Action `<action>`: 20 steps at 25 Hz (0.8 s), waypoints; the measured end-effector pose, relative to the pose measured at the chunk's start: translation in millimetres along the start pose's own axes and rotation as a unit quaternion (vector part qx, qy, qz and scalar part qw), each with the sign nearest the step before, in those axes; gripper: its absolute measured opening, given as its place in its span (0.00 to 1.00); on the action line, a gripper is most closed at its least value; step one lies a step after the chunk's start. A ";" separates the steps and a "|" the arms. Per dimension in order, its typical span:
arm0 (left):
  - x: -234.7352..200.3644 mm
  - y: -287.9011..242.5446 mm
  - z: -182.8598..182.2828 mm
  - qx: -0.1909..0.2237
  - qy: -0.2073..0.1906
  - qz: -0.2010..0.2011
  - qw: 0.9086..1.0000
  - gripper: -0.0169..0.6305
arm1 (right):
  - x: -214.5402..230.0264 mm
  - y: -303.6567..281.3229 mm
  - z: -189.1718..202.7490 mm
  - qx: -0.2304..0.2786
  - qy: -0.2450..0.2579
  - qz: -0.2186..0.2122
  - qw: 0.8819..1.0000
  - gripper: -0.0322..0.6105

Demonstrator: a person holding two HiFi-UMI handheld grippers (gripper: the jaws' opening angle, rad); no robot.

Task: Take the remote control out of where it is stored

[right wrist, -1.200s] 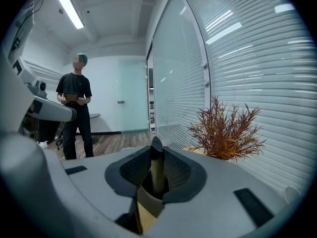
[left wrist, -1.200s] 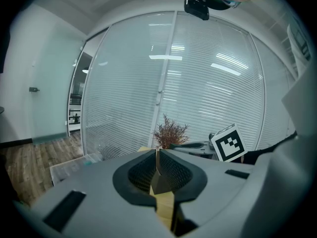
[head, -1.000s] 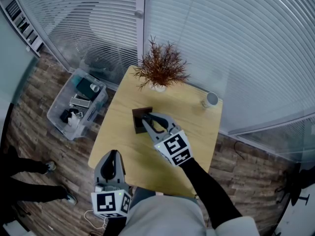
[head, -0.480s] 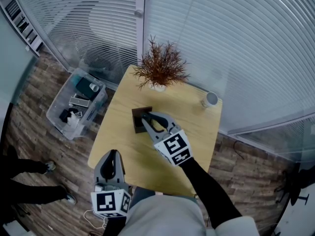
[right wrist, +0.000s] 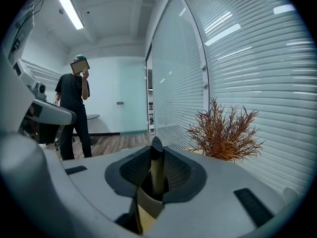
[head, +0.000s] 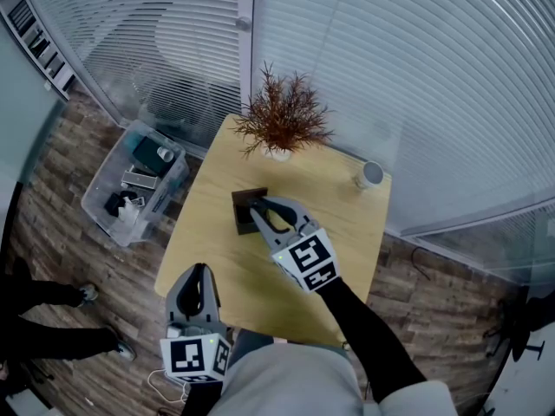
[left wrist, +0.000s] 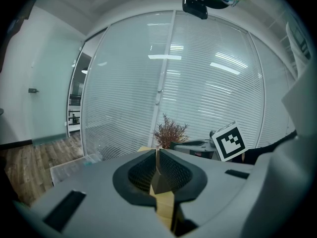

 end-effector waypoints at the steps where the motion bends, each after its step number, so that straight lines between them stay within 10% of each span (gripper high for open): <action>1: 0.0 -0.1 -0.1 0.000 0.000 0.000 1.000 0.07 | 0.3 0.0 -0.2 0.000 0.000 0.000 1.000 0.17; 20: 0.4 1.1 -2.4 0.002 -0.003 0.001 1.000 0.07 | -0.8 0.9 -5.6 0.007 0.000 0.003 1.000 0.17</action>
Point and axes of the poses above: the fingertips, and each gripper's own axes: y backward along the fingers, x to its right, z out of its underside, the point moved 8 cm from there along y, backward along the fingers, and after that the axes turned 2 degrees about y, right-handed, at the moved point
